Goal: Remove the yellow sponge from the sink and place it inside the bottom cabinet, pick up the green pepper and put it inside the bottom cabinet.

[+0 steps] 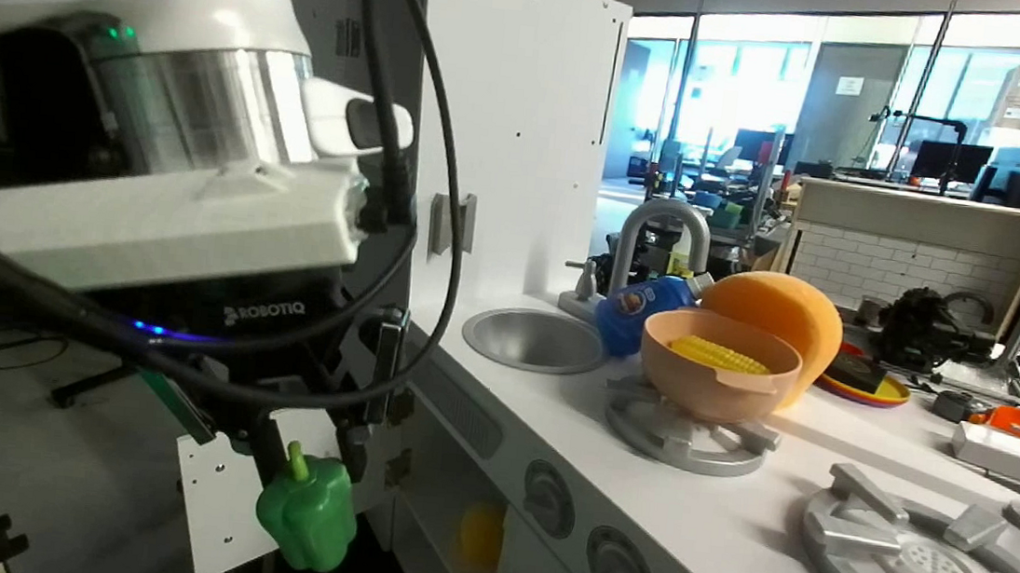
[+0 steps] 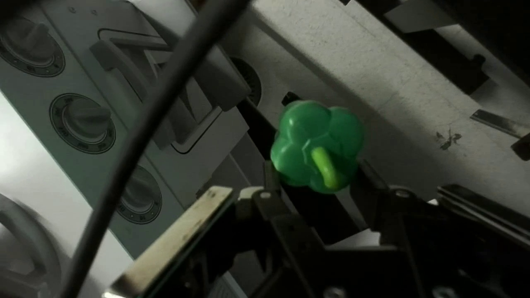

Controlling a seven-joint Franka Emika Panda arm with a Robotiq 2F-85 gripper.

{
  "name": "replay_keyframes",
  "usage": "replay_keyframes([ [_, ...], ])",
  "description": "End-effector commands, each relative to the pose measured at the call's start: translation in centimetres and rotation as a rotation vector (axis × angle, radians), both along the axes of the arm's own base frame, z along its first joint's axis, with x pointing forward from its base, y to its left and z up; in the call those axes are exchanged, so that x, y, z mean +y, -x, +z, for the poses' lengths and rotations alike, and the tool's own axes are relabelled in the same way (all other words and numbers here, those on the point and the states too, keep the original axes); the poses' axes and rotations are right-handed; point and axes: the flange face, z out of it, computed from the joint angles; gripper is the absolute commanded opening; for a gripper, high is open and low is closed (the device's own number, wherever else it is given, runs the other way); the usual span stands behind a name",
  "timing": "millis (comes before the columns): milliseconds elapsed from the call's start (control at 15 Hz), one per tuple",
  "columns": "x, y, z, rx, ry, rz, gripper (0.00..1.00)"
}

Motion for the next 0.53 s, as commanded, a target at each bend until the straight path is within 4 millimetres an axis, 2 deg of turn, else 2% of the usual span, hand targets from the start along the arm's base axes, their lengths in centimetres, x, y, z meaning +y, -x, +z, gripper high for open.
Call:
replay_keyframes([
  [0,0.0,-0.5,-2.4,-0.098,-0.019,-0.027,0.22],
  [133,0.9,-1.0,-2.6,-0.139,-0.015,-0.032,0.22],
  [200,0.6,-1.1,-3.8,-0.154,-0.021,-0.032,0.22],
  [333,1.6,-1.7,-3.7,-0.186,-0.012,-0.036,0.22],
  [467,1.5,-2.7,-4.9,-0.229,-0.023,-0.035,0.22],
])
